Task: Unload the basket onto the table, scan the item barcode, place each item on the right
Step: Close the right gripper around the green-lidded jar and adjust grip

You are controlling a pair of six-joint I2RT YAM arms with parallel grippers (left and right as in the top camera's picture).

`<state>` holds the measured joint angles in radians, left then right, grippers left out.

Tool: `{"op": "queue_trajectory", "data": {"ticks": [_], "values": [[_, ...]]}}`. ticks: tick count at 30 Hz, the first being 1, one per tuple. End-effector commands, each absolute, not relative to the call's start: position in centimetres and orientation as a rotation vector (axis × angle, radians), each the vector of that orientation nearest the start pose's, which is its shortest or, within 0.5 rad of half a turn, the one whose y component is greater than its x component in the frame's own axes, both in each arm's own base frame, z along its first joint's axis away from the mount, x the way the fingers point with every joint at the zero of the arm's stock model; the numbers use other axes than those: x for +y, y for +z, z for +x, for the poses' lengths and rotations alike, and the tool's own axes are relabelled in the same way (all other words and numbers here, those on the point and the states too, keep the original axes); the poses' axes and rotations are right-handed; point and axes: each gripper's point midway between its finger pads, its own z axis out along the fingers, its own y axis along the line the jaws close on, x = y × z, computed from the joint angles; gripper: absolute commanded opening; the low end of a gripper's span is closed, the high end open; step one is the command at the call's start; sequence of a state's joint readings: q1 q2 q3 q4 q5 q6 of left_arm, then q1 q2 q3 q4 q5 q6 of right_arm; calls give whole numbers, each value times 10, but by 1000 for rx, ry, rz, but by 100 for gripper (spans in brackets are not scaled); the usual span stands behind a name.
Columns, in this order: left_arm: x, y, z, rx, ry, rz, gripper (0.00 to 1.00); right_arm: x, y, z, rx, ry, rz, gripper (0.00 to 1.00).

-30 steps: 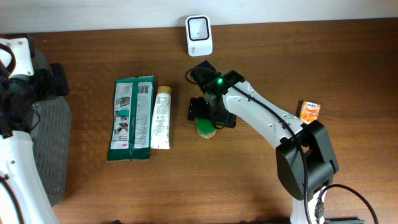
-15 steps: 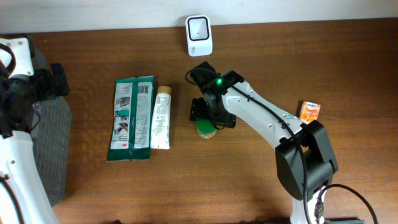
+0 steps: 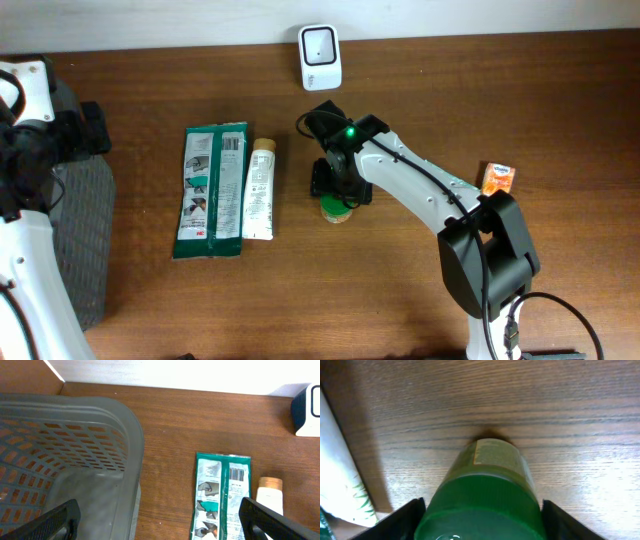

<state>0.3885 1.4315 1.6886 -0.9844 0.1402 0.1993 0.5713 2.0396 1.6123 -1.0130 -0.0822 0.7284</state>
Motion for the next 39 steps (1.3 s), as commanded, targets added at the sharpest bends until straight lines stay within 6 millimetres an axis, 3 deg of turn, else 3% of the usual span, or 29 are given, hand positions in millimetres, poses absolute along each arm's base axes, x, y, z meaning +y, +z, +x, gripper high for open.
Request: {"op": "queue_trajectory", "data": {"ticks": [1,7,11,16,23,29,39], "values": [[125,335,368,2284,145,-127,99,237,51,341,3092,194,56,48],[125,335,368,2284,145,-127,99,247,72,350,3030,244,-296,47],[125,335,368,2284,145,-127,99,253,99,360,2867,229,-813,46],[125,335,368,2284,145,-127,99,252,100,360,2709,185,-1214,47],[125,335,368,2284,145,-127,99,245,80,371,2713,176,-1234,50],[125,335,368,2284,145,-127,99,246,81,372,2720,189,-1201,62],[125,335,368,2284,145,-127,99,245,80,371,2728,189,-1197,75]]}}
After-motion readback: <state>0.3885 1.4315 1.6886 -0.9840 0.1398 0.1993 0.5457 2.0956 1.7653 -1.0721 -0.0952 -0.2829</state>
